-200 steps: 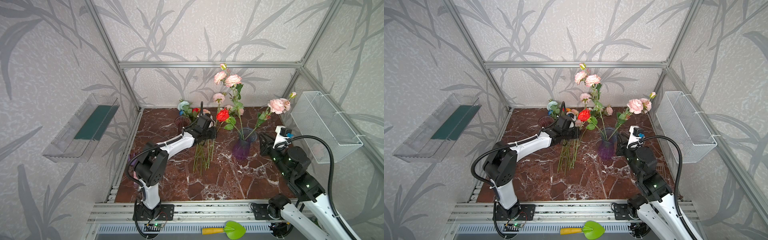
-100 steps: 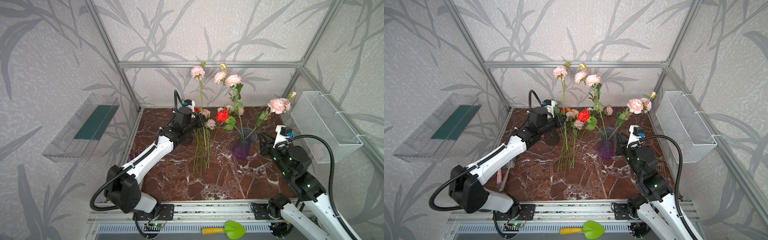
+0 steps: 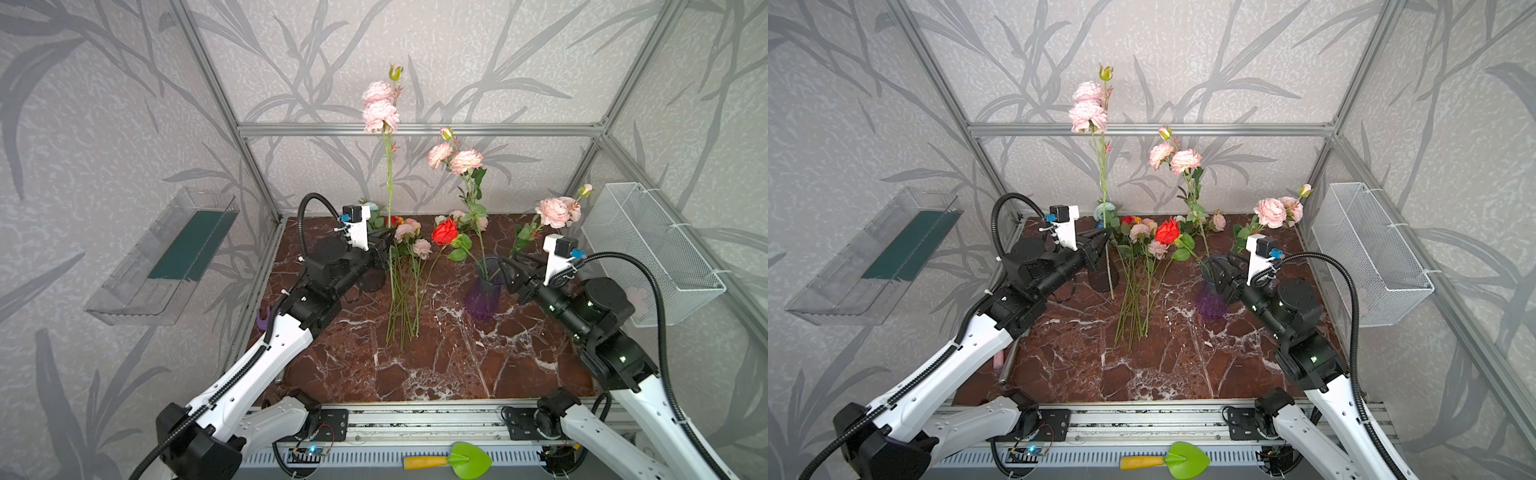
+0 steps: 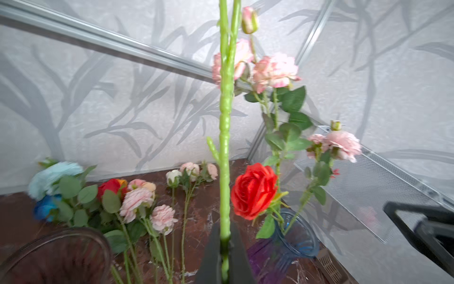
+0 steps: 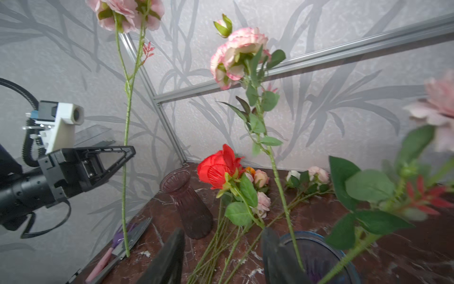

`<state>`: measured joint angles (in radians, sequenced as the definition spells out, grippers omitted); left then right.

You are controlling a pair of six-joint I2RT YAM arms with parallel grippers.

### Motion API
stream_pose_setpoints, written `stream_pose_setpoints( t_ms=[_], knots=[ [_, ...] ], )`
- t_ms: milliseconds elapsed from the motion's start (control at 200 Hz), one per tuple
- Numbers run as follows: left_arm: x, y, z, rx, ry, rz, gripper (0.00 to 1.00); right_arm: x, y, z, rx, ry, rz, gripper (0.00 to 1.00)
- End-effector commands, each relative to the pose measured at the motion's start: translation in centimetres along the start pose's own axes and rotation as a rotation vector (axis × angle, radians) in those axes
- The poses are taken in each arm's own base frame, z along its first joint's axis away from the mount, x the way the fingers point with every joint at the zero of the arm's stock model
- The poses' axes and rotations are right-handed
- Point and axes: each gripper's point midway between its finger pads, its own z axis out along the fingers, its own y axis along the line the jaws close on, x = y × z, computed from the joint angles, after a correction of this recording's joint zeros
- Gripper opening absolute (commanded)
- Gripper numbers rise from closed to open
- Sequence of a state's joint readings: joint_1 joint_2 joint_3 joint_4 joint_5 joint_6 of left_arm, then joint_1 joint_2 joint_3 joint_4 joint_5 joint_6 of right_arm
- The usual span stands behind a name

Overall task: Arrange the flowers into the vase
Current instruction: 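Lift the pink rose upward with the left gripper while the right gripper approaches, then grasp the pink rose stem with the right gripper above the left gripper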

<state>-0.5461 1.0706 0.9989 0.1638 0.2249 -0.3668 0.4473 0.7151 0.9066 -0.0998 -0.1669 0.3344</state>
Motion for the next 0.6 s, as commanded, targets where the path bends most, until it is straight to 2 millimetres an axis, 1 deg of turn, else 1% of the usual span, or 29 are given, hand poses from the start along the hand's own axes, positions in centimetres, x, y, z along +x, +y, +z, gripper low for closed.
stream_pose_setpoints(
  t_ms=[0, 70, 140, 230, 315, 375, 485, 595],
  knots=[
    [-0.1, -5.2, -1.1, 0.239, -0.044, 0.072, 0.00, -2.3, 4.5, 0.9, -0.220, -0.020, 0.046, 0.51],
    [0.9, -6.7, -1.8, 0.294, -0.037, 0.080, 0.00, -2.9, 6.0, 1.5, -0.253, -0.021, 0.036, 0.51],
    [2.0, -8.4, -2.6, 0.329, -0.016, 0.124, 0.00, -3.3, 7.7, 2.1, -0.276, -0.021, 0.004, 0.51],
    [3.3, -10.0, -3.2, 0.353, 0.002, 0.169, 0.00, -3.2, 9.7, 3.2, -0.317, 0.002, -0.016, 0.51],
    [3.9, -10.2, -3.0, 0.340, 0.008, 0.162, 0.00, -2.8, 11.3, 4.4, -0.368, 0.027, -0.002, 0.51],
    [4.2, -10.3, -2.9, 0.343, 0.007, 0.151, 0.00, -2.7, 12.0, 5.1, -0.385, 0.030, 0.012, 0.50],
    [4.3, -10.6, -3.1, 0.348, 0.006, 0.154, 0.00, -2.6, 12.4, 5.9, -0.389, 0.026, 0.036, 0.50],
    [4.2, -10.5, -3.3, 0.331, 0.000, 0.157, 0.00, -2.5, 12.6, 6.4, -0.393, 0.026, 0.037, 0.47]
  ],
)
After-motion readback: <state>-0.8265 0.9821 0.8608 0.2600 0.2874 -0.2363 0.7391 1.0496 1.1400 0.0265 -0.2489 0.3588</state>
